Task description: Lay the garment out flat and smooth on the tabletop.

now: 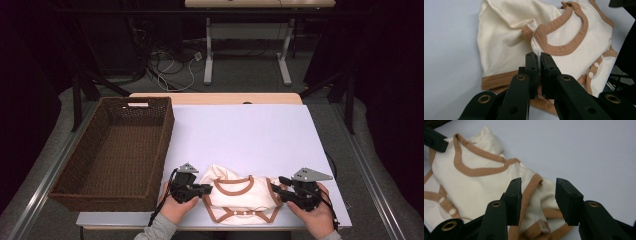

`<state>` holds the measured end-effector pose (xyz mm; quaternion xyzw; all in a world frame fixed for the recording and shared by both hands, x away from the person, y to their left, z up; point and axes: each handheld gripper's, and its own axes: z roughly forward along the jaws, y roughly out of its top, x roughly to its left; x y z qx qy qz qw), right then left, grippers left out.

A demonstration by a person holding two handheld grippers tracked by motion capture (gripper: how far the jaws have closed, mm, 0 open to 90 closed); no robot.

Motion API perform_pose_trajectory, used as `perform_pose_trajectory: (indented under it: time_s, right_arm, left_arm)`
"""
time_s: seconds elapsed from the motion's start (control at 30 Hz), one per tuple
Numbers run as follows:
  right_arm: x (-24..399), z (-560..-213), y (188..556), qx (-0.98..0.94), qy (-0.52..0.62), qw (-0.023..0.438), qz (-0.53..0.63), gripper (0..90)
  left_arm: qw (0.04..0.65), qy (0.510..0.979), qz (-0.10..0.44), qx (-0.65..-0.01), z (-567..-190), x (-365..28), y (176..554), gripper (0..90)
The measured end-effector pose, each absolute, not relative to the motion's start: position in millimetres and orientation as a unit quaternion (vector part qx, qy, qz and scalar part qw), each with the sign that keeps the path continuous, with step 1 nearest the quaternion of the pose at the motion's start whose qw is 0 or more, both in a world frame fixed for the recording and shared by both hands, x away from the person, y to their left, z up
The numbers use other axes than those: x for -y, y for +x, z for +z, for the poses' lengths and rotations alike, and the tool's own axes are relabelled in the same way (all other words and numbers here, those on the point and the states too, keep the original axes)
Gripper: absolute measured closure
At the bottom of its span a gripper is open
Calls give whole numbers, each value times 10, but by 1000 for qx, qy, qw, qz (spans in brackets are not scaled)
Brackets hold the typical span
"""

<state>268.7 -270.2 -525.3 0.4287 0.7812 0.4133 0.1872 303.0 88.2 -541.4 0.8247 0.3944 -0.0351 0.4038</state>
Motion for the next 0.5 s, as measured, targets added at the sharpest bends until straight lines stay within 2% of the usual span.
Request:
perform_pose_trajectory:
  time_s: [0.33, 0.5]
  right_arm:
    - [2469, -5320, 3197, -808, 420, 169, 376, 571]
    - [2390, -5417, 3161, -824, 408, 147, 364, 569]
  left_arm:
    - [397, 833, -26, -384, -5381, -889, 2997, 863]
    - [392, 836, -9, -383, -5378, -904, 2991, 863]
